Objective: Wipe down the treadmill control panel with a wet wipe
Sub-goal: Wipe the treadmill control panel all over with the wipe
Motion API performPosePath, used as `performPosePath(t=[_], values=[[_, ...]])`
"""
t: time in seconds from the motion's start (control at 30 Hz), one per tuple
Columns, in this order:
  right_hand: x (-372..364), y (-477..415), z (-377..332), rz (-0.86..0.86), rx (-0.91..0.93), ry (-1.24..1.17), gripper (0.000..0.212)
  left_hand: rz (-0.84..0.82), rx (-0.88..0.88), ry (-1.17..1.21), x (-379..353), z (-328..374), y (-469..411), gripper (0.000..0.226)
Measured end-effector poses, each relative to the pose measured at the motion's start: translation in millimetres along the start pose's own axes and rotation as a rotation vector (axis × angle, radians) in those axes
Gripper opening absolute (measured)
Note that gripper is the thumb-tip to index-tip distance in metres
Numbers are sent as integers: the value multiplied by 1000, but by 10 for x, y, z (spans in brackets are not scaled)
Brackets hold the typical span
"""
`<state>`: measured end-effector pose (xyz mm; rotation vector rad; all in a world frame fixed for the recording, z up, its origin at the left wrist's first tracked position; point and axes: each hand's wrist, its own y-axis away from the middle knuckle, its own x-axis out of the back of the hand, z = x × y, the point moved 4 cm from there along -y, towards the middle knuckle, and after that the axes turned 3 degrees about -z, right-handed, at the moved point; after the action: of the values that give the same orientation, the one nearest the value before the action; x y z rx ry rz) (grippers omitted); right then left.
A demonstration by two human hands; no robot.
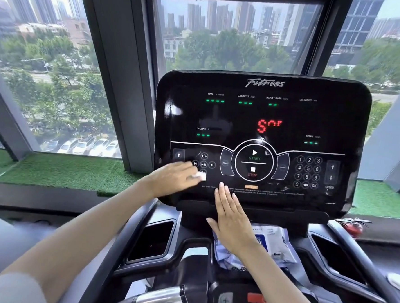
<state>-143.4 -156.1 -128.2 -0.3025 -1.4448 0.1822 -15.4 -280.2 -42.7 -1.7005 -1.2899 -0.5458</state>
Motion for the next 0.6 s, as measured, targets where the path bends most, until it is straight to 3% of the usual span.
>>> performPosePath(t=[0.07,0.1,0.13,0.23,0.27,0.3,0.37,0.4,0.47,0.57,0.6], values=[[-9,5,2,-1,7,-1,71,153,437,202,56,-186,-11,15],[-14,2,6,1,11,-1,71,202,573,256,47,-181,-6,18],[-21,-3,10,2,16,2,71,179,573,275,32,-106,-40,19],[-43,-14,27,-6,26,18,71,-16,22,88,-38,192,-97,19],[-45,-17,33,-8,23,20,71,-2,-2,61,-16,136,-102,18],[-49,-20,35,-11,21,22,71,23,142,153,32,16,-127,15],[-60,-21,30,-21,18,19,72,207,642,323,95,-257,-90,9],[-64,-19,27,-24,16,15,72,282,767,354,93,-276,-89,16],[-64,-18,23,-23,14,4,71,301,644,353,72,-134,-165,29],[-50,-16,25,-14,15,-5,71,78,100,127,51,87,-224,18],[-46,-16,24,-12,16,-5,71,71,121,111,61,28,-227,17]])
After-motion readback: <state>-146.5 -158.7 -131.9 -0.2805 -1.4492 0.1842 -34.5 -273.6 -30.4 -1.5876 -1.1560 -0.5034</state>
